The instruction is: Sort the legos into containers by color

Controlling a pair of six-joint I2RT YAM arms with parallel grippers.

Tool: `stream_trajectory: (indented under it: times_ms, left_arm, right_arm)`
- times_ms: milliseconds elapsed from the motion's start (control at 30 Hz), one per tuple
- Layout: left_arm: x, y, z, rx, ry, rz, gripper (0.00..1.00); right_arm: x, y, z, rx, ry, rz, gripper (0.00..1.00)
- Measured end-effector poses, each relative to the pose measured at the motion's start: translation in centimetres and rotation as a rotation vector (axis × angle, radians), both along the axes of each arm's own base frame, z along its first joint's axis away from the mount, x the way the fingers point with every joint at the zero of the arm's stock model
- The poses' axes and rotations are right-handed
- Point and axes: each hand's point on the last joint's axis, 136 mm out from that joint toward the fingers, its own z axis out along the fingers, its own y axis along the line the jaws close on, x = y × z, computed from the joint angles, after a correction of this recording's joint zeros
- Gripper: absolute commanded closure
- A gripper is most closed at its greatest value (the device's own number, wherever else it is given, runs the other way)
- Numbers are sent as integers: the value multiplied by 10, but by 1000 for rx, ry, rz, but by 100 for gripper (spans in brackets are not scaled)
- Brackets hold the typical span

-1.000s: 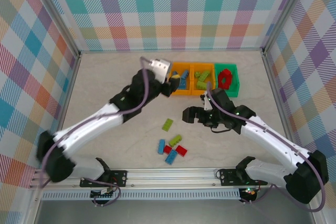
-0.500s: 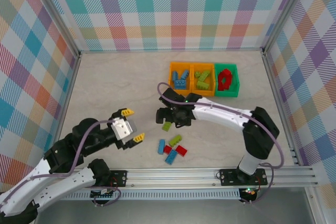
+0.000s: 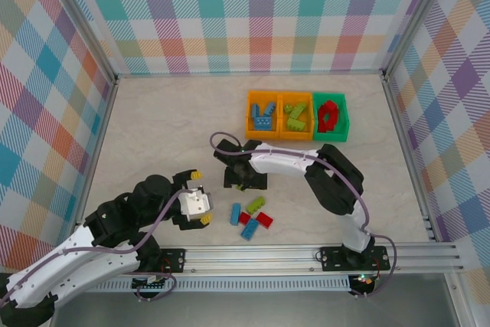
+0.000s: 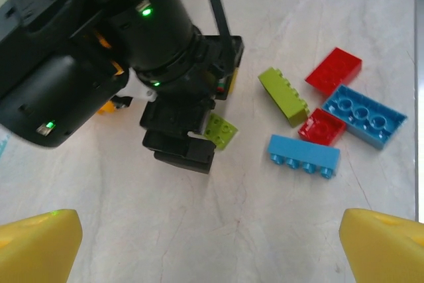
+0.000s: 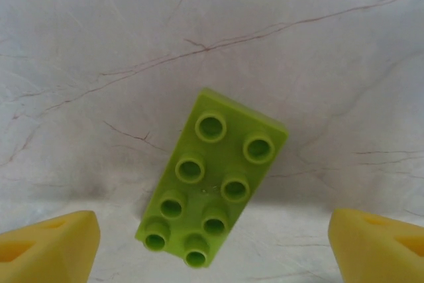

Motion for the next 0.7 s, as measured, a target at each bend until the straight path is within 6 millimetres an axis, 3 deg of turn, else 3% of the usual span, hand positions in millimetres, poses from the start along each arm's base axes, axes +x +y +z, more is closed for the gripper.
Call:
stream_trajectory:
  times_ms: [100, 433, 700]
  left_arm:
    - [-2, 0, -10, 31, 1, -24, 0]
    - [-5, -1, -18, 64, 10, -59, 0]
    - [-9, -3, -23, 65, 28, -79, 0]
  right_arm:
    - [-2, -3, -7, -31, 5, -1, 31]
    - [-4, -16, -8, -28, -27, -25, 61]
    - [-9, -41, 8, -6, -87, -9, 65]
